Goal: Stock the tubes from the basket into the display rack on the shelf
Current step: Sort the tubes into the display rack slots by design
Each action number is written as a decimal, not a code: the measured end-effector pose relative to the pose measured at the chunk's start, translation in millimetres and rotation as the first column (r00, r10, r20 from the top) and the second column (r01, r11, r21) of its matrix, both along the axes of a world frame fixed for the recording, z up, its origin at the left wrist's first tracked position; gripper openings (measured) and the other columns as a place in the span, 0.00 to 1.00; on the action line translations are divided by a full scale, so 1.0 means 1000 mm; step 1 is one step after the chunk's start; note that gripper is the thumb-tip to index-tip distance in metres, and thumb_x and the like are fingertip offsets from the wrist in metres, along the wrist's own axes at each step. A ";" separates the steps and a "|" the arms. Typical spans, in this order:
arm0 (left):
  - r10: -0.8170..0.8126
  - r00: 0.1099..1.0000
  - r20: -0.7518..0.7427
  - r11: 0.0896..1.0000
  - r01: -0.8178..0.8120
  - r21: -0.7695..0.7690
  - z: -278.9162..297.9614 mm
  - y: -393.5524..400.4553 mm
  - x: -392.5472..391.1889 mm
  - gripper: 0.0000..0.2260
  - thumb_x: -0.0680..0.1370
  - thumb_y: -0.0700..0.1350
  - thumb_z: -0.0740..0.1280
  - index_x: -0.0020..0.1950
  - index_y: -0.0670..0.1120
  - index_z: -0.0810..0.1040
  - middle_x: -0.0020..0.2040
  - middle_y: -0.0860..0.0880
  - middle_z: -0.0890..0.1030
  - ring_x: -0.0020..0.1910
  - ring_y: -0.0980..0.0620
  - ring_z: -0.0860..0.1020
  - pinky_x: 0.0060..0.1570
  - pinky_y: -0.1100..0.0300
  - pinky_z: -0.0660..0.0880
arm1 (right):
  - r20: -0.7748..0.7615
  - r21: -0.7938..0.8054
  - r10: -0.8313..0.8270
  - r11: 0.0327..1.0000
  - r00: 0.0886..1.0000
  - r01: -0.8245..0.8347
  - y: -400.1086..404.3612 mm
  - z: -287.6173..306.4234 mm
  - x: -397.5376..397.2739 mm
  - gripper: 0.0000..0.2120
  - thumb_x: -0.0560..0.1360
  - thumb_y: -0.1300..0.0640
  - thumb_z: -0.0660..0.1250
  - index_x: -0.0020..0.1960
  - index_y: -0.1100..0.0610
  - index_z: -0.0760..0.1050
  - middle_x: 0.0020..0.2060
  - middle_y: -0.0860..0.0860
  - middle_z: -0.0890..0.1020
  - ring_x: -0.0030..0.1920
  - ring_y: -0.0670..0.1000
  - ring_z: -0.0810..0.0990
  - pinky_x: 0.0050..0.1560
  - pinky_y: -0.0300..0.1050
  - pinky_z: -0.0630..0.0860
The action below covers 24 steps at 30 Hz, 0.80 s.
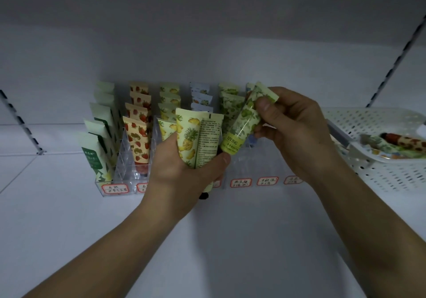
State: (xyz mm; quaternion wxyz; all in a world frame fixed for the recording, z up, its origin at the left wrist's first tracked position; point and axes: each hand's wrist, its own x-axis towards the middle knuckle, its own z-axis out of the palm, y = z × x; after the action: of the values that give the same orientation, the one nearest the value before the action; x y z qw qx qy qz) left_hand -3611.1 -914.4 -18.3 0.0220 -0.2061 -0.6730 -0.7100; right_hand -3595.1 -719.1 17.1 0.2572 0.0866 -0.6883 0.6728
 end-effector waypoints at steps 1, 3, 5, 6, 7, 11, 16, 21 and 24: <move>0.005 1.000 0.002 1.000 -0.005 -0.012 0.000 0.000 0.000 0.09 0.70 0.38 0.78 0.46 0.47 0.82 0.38 0.48 0.85 0.34 0.45 0.84 0.35 0.47 0.82 | 0.004 0.022 0.003 1.000 1.000 -0.003 0.000 -0.001 0.000 0.10 0.76 0.56 0.69 0.54 0.60 0.82 0.43 0.66 0.82 0.37 0.56 0.80 0.39 0.46 0.79; 0.027 1.000 -0.009 0.999 -0.027 -0.036 0.001 0.000 0.001 0.08 0.71 0.37 0.77 0.45 0.47 0.82 0.37 0.49 0.85 0.34 0.46 0.84 0.33 0.51 0.81 | -0.025 0.067 -0.038 0.997 0.999 0.040 -0.002 -0.004 0.000 0.10 0.79 0.57 0.67 0.54 0.63 0.81 0.43 0.70 0.81 0.36 0.59 0.79 0.40 0.51 0.80; 0.056 0.998 -0.019 0.998 -0.057 -0.025 0.002 0.000 0.002 0.07 0.72 0.37 0.76 0.44 0.47 0.82 0.35 0.48 0.84 0.32 0.49 0.83 0.29 0.58 0.78 | -0.099 0.092 -0.157 0.982 0.983 0.166 -0.002 -0.004 0.000 0.08 0.81 0.60 0.66 0.52 0.64 0.81 0.41 0.67 0.82 0.37 0.65 0.80 0.42 0.58 0.82; 0.071 0.997 -0.025 0.997 -0.072 -0.022 0.003 -0.001 0.003 0.06 0.73 0.38 0.76 0.43 0.47 0.81 0.34 0.48 0.84 0.30 0.51 0.82 0.27 0.60 0.76 | -0.138 0.108 -0.225 0.965 0.965 0.240 -0.001 -0.004 0.000 0.07 0.81 0.61 0.66 0.51 0.63 0.81 0.40 0.65 0.83 0.39 0.65 0.81 0.42 0.60 0.82; 0.085 0.996 -0.032 0.996 -0.086 -0.023 0.004 -0.001 0.003 0.06 0.74 0.38 0.75 0.43 0.47 0.81 0.33 0.49 0.83 0.28 0.51 0.82 0.25 0.61 0.75 | -0.176 0.139 -0.283 0.941 0.943 0.309 0.001 -0.003 -0.001 0.06 0.81 0.61 0.66 0.50 0.62 0.81 0.39 0.62 0.83 0.39 0.64 0.81 0.42 0.59 0.82; 0.098 0.995 -0.010 0.993 -0.097 0.066 0.007 0.000 0.006 0.03 0.75 0.40 0.73 0.44 0.46 0.81 0.36 0.45 0.84 0.27 0.52 0.81 0.25 0.61 0.75 | -0.210 0.288 -0.332 0.878 0.920 0.382 0.003 -0.011 -0.007 0.04 0.80 0.57 0.68 0.53 0.53 0.81 0.40 0.57 0.84 0.40 0.59 0.83 0.42 0.58 0.80; 0.084 0.996 -0.030 0.986 -0.078 0.145 0.008 -0.001 0.007 0.07 0.73 0.46 0.72 0.43 0.42 0.79 0.33 0.45 0.81 0.26 0.49 0.80 0.24 0.60 0.73 | -0.212 0.446 -0.335 0.802 0.918 0.396 -0.004 -0.025 -0.014 0.15 0.77 0.49 0.70 0.59 0.55 0.82 0.41 0.52 0.83 0.42 0.52 0.83 0.45 0.54 0.81; 0.080 0.995 -0.051 0.988 -0.073 0.140 0.006 -0.003 0.004 0.07 0.76 0.42 0.72 0.42 0.40 0.78 0.31 0.46 0.80 0.25 0.48 0.79 0.25 0.59 0.73 | -0.215 0.458 -0.343 0.792 0.915 0.404 -0.006 -0.022 -0.020 0.09 0.74 0.54 0.75 0.52 0.51 0.79 0.35 0.41 0.77 0.35 0.43 0.78 0.39 0.36 0.75; 0.059 0.997 -0.040 0.988 -0.053 0.142 0.007 -0.004 0.004 0.08 0.74 0.45 0.75 0.42 0.42 0.79 0.32 0.45 0.80 0.25 0.47 0.79 0.25 0.58 0.74 | -0.230 0.507 -0.352 0.752 0.907 0.420 -0.008 -0.014 -0.025 0.09 0.73 0.54 0.76 0.45 0.46 0.75 0.33 0.43 0.78 0.32 0.43 0.77 0.38 0.31 0.71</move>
State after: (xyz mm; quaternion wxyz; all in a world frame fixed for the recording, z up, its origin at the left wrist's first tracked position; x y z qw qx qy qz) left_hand -3607.0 -918.1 -11.2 0.0714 -0.2008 -0.6260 -0.7502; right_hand -3620.5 -726.6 2.7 0.3961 0.0523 -0.8370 0.3740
